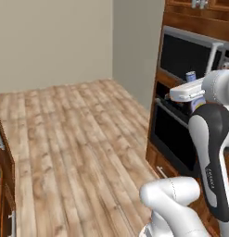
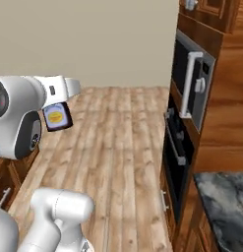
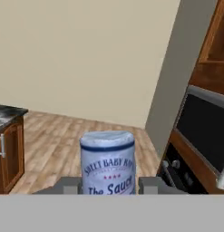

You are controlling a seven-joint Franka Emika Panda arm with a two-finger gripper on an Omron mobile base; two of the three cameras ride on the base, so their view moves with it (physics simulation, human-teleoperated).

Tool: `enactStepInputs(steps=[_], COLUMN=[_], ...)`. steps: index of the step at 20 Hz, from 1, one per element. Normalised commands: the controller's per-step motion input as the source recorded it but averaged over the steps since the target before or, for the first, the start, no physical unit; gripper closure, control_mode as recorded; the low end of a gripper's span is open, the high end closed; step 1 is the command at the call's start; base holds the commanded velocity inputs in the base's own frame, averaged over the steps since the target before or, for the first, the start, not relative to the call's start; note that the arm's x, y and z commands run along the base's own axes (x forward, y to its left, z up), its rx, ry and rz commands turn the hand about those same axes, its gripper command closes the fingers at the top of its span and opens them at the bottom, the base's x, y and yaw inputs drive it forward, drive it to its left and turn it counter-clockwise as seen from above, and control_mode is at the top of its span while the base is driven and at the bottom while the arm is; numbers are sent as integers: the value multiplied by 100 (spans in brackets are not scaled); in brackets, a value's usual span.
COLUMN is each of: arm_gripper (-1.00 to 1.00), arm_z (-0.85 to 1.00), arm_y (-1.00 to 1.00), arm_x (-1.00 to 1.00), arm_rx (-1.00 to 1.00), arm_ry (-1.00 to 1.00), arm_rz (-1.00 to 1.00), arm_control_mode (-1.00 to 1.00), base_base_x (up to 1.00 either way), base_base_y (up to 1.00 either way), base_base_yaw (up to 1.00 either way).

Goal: The dining table condiment station is running low on condiment bottle. Refill the condiment station by opening the cabinet and taking the condiment bottle from the cabinet and placing it on the dining table.

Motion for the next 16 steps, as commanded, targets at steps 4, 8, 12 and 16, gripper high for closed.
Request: enactStepInputs(steps=[4,8,12,16], arm_gripper=[100,100,100,100], arm_z=[0,0,0,0], arm_y=[0,0,0,0], arm_x=[0,0,0,0], arm_rx=[0,0,0,0], arm_ry=[0,0,0,0], arm_rz=[0,0,0,0], arm_control_mode=[100,100,100,100], base_base_x=[17,23,32,33], base_base_y=[0,1,6,6], base_base_yaw=[81,77,73,70])
